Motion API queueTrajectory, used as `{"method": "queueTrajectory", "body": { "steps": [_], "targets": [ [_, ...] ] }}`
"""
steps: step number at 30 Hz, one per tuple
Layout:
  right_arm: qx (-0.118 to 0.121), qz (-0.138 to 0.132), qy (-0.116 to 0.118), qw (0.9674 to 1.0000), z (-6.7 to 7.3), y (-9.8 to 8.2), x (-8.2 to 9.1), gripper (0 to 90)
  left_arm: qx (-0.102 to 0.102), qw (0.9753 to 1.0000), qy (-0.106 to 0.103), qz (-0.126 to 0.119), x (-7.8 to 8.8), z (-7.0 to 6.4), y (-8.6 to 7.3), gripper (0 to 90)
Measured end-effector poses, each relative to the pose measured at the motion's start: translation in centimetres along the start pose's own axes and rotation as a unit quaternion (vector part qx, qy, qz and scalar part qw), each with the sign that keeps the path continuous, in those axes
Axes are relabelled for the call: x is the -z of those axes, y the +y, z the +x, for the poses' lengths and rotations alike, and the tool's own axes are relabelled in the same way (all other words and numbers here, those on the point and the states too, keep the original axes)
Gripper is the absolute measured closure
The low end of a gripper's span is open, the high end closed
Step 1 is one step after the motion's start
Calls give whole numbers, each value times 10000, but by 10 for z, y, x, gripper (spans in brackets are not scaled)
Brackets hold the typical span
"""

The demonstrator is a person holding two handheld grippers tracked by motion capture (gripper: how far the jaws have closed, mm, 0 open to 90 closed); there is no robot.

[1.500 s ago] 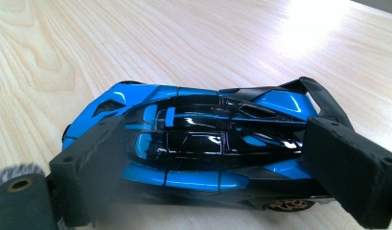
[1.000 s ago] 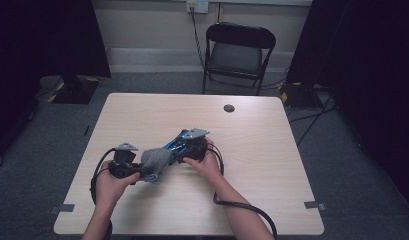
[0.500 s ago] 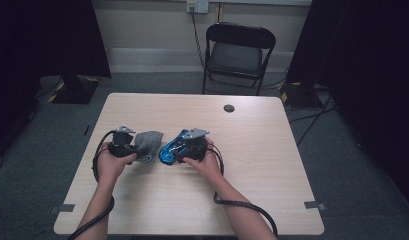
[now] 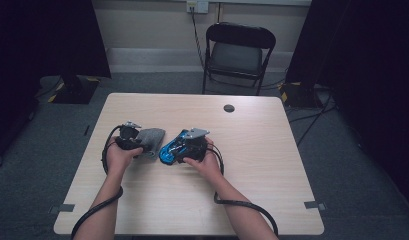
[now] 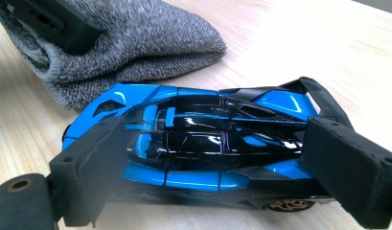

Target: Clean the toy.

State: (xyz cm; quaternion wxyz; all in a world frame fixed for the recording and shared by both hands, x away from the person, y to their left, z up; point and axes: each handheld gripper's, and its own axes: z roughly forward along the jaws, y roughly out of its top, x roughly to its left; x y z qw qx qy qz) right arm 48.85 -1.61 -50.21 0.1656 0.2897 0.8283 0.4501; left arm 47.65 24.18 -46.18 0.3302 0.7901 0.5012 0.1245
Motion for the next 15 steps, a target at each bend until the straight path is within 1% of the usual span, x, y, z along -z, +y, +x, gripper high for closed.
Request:
{"method": "queueTrajectory", "body": {
  "steps": [1,2,3,5,6,9,11,13,15],
  "targets": [
    [0,0,0,10000,0,0,0,86,87,9999,5,-63,0,0,0,463],
    [-1,0,1,10000,0,0,0,86,164,9997,33,-175,1,0,1,434],
    [1,-2,2,10000,0,0,0,86,173,9996,60,-198,2,0,1,414],
    [-1,-1,2,10000,0,0,0,86,326,9991,83,-264,3,-1,3,380],
    [3,0,1,10000,0,0,0,85,391,9987,138,-288,3,-1,4,388],
    [0,0,3,10000,0,0,0,85,499,9979,314,-285,-2,1,7,391],
    [-3,-1,1,10000,0,0,0,86,627,9971,312,-300,-9,3,8,396],
    [-5,1,2,10000,0,0,0,85,679,9967,374,-260,-15,3,9,400],
    [-3,1,-1,10000,0,0,0,86,775,9961,366,-231,-22,2,12,397]
  ]
}}
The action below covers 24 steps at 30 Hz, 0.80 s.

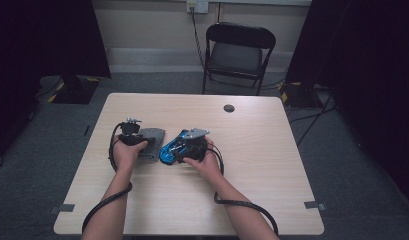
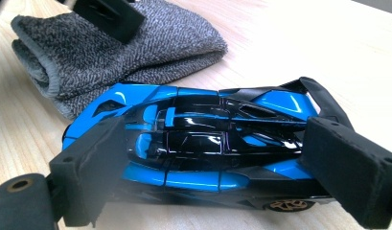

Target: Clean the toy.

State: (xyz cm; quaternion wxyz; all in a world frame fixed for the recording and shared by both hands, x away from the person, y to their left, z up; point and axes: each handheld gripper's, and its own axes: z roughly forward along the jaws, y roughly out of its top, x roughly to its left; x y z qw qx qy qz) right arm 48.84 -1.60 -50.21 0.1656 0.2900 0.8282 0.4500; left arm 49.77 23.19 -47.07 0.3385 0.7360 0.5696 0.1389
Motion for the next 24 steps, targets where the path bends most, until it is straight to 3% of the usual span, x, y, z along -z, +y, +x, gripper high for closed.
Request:
{"method": "queueTrajectory", "body": {
  "steps": [2,5,9,14,16,18,21,24],
  "targets": [
    [0,-1,3,10000,0,0,0,86,99,9999,-42,82,-8,0,2,397],
    [-1,1,1,10000,0,0,0,86,196,9998,-83,6,-15,-4,7,392],
    [-3,1,3,10000,0,0,0,85,19,10000,28,33,-26,-12,15,388],
    [2,0,-1,10000,0,0,0,86,-227,9997,-31,36,-41,-25,24,415],
    [-2,0,-1,10000,0,0,0,85,-505,9986,87,109,-47,-31,24,484],
    [-3,-1,1,10000,0,0,0,85,-612,9980,111,147,-49,-33,26,598],
    [-4,1,0,10000,0,0,0,85,-494,9985,73,203,-48,-33,34,724],
    [-3,2,1,10000,0,0,0,85,-479,9988,16,27,-50,-35,36,727]
  ]
}}
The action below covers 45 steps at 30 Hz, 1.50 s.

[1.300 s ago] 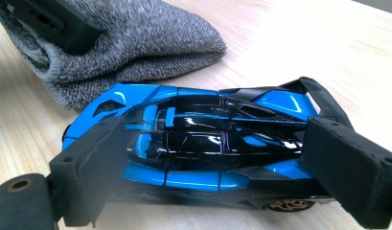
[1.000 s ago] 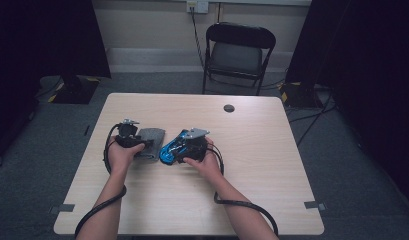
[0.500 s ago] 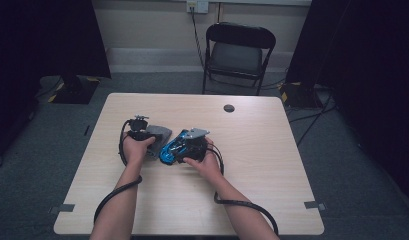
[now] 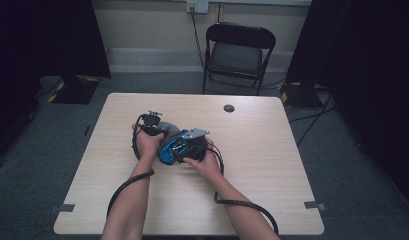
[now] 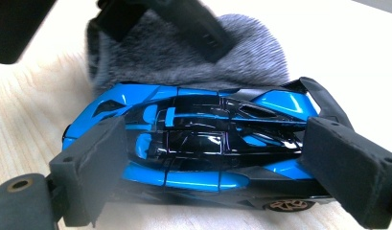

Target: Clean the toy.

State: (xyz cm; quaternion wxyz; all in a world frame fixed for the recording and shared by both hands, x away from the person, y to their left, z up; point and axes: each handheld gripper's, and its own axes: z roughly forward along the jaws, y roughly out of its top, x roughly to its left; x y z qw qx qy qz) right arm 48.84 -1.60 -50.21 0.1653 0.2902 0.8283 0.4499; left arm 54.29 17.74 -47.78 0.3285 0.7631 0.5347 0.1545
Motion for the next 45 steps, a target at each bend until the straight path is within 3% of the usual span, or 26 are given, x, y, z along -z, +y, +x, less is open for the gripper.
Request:
{"method": "queueTrajectory", "body": {
  "steps": [1,3,5,7,14,15,20,24,32,45],
  "targets": [
    [2,2,0,10000,0,0,0,85,-157,9999,-2,23,-2,-1,1,727],
    [5,-1,1,10000,0,0,0,85,-233,9996,-58,-174,-7,-6,3,727],
    [4,0,1,10000,0,0,0,85,-313,9991,-211,-186,-13,-11,5,725],
    [3,0,0,10000,0,0,0,85,-570,9980,-215,-189,-18,-16,6,720],
    [5,0,1,10000,0,0,0,85,-678,9963,-451,-291,-17,-11,0,750],
    [5,1,1,10000,0,0,0,85,-778,9955,-460,-277,-15,-10,-1,752],
    [9,1,7,10000,0,0,0,85,-873,9947,-510,-208,-9,-6,-4,759],
    [11,5,19,10000,0,0,0,83,-1037,9926,-606,-171,-4,-3,-7,761],
    [16,2,39,10000,0,0,0,83,-1140,9908,-719,-144,7,4,-16,761],
    [22,1,38,10000,0,0,0,83,-1117,9915,-666,14,30,14,-35,762]
  ]
}}
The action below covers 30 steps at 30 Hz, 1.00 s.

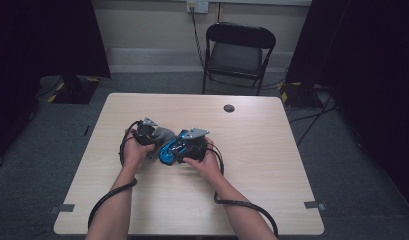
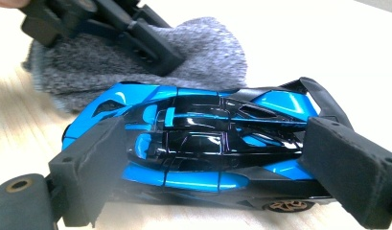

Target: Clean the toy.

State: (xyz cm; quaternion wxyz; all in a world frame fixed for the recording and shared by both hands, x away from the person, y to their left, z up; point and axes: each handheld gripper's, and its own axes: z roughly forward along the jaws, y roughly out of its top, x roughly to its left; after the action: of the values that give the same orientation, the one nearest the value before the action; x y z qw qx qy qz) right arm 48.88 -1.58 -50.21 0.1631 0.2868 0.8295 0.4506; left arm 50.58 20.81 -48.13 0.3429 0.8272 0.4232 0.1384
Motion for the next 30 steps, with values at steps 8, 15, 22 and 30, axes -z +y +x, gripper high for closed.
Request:
{"method": "queueTrajectory", "body": {
  "steps": [8,15,22,30],
  "targets": [
    [5,-2,1,10000,0,0,0,83,109,9999,-3,-3,13,-1,-14,761],
    [9,-2,8,10000,0,0,0,83,155,9999,14,-40,23,-6,-24,761],
    [15,-5,24,10000,0,0,0,83,196,9998,-2,-52,32,-10,-32,761],
    [14,-2,28,10000,0,0,0,83,379,9992,-73,-111,43,-12,-45,761]
  ]
}}
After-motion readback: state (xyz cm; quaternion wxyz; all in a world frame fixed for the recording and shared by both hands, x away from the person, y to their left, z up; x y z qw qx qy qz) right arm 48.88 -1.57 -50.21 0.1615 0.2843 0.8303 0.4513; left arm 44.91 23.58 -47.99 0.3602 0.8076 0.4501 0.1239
